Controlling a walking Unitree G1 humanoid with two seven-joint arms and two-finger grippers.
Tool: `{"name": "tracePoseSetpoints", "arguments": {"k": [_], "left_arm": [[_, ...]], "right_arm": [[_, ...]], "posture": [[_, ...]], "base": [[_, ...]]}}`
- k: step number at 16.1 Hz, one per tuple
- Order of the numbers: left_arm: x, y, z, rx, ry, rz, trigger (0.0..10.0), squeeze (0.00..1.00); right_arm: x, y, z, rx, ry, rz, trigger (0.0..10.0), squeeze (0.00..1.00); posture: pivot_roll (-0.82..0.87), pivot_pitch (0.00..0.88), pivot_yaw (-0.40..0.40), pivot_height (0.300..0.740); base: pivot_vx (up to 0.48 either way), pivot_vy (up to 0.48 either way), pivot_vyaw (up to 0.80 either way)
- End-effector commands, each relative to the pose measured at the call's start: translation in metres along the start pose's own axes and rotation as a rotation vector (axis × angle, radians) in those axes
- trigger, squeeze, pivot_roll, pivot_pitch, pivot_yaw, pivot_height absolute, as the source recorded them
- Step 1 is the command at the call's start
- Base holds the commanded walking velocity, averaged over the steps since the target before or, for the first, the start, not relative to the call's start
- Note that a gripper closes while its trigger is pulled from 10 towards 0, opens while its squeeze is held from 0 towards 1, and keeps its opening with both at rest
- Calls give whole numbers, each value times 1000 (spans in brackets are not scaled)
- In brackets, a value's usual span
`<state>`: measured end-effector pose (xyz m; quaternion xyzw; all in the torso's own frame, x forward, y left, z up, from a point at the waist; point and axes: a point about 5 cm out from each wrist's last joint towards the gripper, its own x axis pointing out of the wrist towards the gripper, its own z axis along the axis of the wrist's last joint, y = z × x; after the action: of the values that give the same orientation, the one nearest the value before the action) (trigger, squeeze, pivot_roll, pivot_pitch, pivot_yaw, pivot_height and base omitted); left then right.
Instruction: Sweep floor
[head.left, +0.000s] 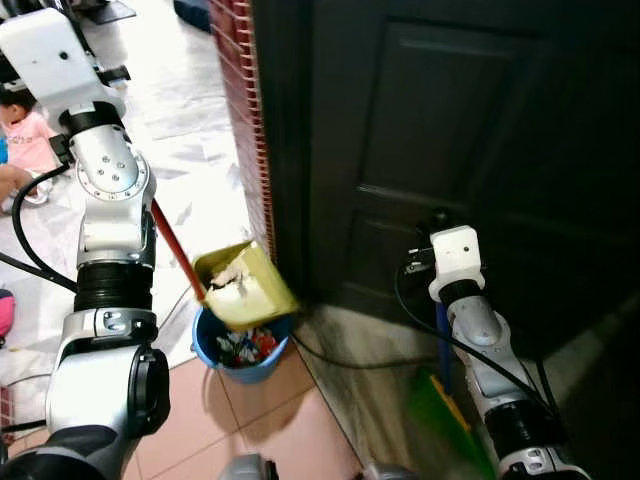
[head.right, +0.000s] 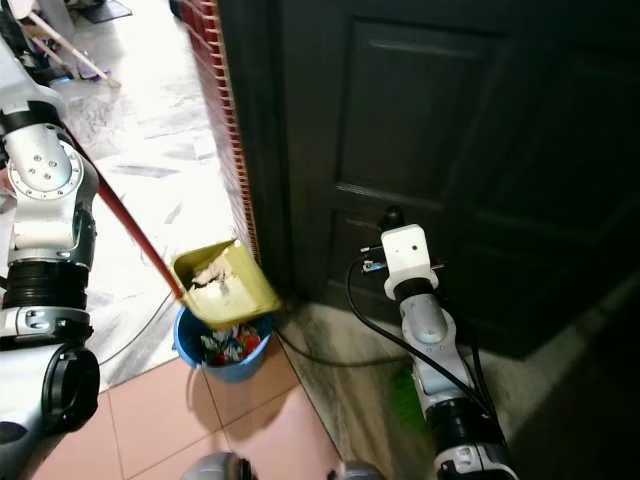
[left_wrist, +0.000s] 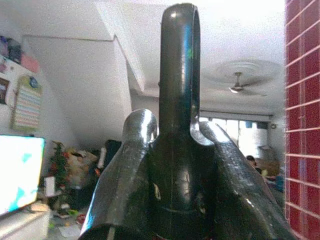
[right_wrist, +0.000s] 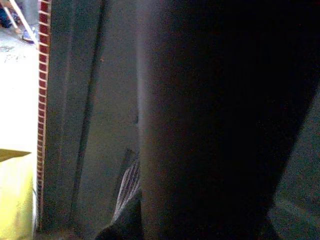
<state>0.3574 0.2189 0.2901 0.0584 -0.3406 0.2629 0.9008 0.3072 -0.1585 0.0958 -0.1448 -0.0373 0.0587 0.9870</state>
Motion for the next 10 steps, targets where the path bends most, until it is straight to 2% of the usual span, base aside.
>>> {"name": "tracePoseSetpoints", "arguments": {"k": [1, 6, 10], "left_arm": [[10, 1, 20, 31, -113, 8, 10000, 0], [11, 2, 20, 36, -113, 18, 10000, 0], [9, -5, 20, 72, -93, -40, 10000, 0]], "right_arm": [[5, 3, 13, 0, -55, 11, 10000, 0], [4, 3, 11, -3, -46, 14, 10000, 0], [4, 4, 10, -3, -42, 22, 10000, 0]], "posture": [[-122, 0, 33, 740], [-126, 0, 30, 740], [-122, 0, 26, 740]], "base": [[439, 0, 0], [436, 0, 0], [0, 0, 0]]}}
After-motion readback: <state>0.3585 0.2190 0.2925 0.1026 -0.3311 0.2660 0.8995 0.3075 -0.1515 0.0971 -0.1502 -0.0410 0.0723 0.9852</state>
